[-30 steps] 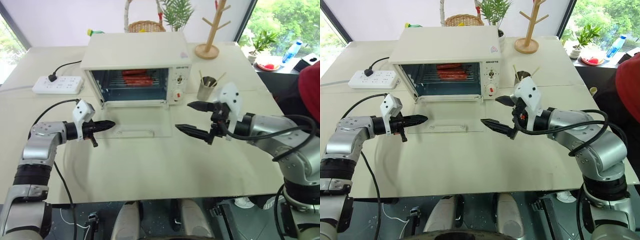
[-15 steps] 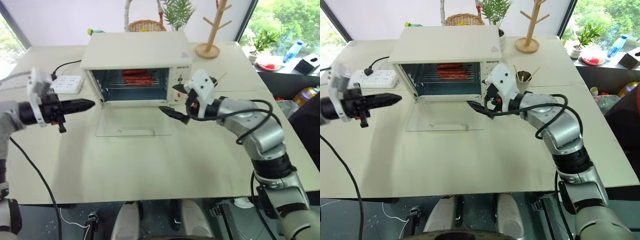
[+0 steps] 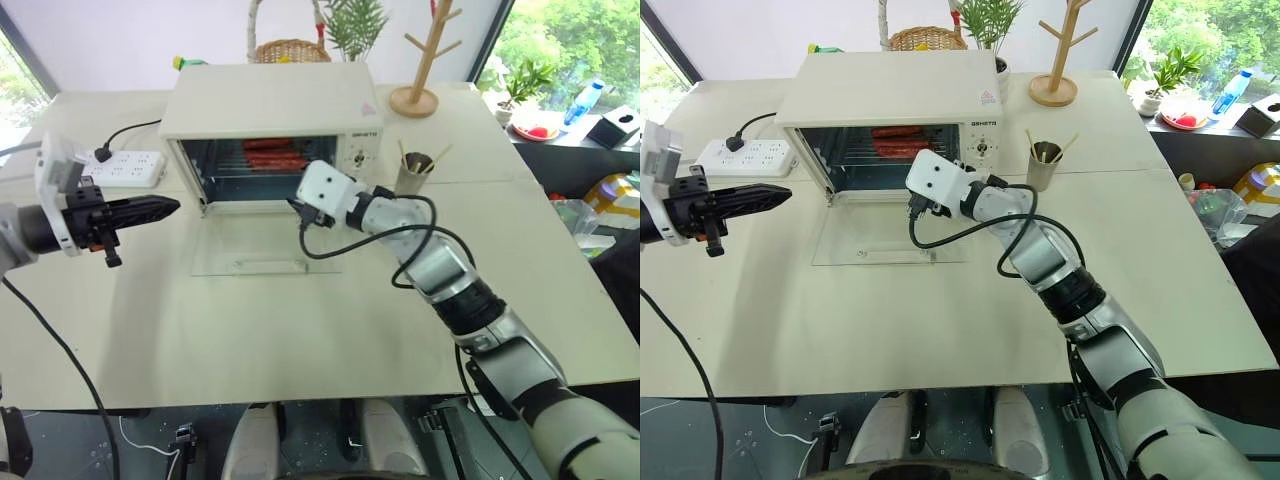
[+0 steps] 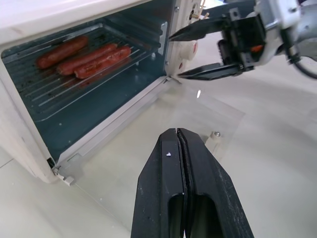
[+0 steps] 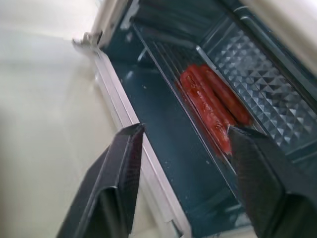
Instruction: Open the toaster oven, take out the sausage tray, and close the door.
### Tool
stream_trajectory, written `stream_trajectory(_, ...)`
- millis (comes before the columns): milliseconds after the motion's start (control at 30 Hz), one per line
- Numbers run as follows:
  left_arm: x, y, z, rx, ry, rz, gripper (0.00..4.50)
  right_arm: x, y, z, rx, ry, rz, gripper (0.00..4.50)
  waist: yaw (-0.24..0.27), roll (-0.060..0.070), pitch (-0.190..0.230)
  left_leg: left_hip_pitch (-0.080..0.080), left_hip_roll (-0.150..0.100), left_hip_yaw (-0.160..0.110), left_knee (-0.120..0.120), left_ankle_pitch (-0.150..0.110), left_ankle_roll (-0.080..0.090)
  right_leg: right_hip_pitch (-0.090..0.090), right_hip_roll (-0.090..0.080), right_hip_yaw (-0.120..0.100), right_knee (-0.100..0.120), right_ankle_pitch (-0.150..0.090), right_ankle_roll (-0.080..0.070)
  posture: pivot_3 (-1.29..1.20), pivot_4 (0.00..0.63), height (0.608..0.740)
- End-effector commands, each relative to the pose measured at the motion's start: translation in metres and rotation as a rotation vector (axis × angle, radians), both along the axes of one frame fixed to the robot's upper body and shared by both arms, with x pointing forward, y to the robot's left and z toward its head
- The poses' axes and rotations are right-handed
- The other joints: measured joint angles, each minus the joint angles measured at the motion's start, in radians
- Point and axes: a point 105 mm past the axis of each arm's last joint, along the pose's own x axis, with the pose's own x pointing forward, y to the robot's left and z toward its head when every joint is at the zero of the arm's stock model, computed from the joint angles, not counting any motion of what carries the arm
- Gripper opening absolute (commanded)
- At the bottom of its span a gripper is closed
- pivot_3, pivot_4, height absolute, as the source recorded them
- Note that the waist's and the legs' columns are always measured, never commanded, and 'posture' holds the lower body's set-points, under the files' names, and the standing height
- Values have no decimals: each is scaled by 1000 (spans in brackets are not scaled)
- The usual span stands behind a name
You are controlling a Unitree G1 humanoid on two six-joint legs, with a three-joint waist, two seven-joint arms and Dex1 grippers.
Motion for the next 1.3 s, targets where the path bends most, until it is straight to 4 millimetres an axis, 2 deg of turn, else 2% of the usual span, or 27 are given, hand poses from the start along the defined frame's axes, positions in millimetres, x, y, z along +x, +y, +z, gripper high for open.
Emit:
stream_trajectory(33, -3, -1, 15, -8, -63, -7, 0, 6, 11, 13, -17, -83, 21, 2599, -1, 0, 0, 0, 0, 0, 0, 0, 0, 0, 0, 0, 0, 0, 0, 0, 150, 740)
stream_trajectory(367, -6, -6, 12, -13, -59, -27, 0, 34, 20, 8, -84, -130, 6, 2599, -4, 0, 0, 0, 0, 0, 0, 0, 0, 0, 0, 0, 0, 0, 0, 0, 150, 740)
stream_trajectory(700, -12, -13, 13, -7, -52, -79, 0, 49, 26, -2, -132, -146, -7, 2599, -5, 0, 0, 0, 0, 0, -1, 0, 0, 0, 0, 0, 0, 0, -1, 0, 150, 740)
stream_trajectory(1000, -11, -13, 16, -14, -66, -63, 0, 57, 33, -1, -162, -165, -45, 2599, -6, 0, 0, 0, 1, 0, -1, 0, 0, 0, 0, 0, 0, 1, -1, 0, 150, 740)
stream_trajectory(1300, -12, -12, 19, -21, -81, -49, 0, 66, 27, 3, -216, -206, -117, 2599, -6, 0, 0, 0, 1, 0, -1, 0, 0, -1, 0, 0, 0, 1, -1, 0, 150, 740)
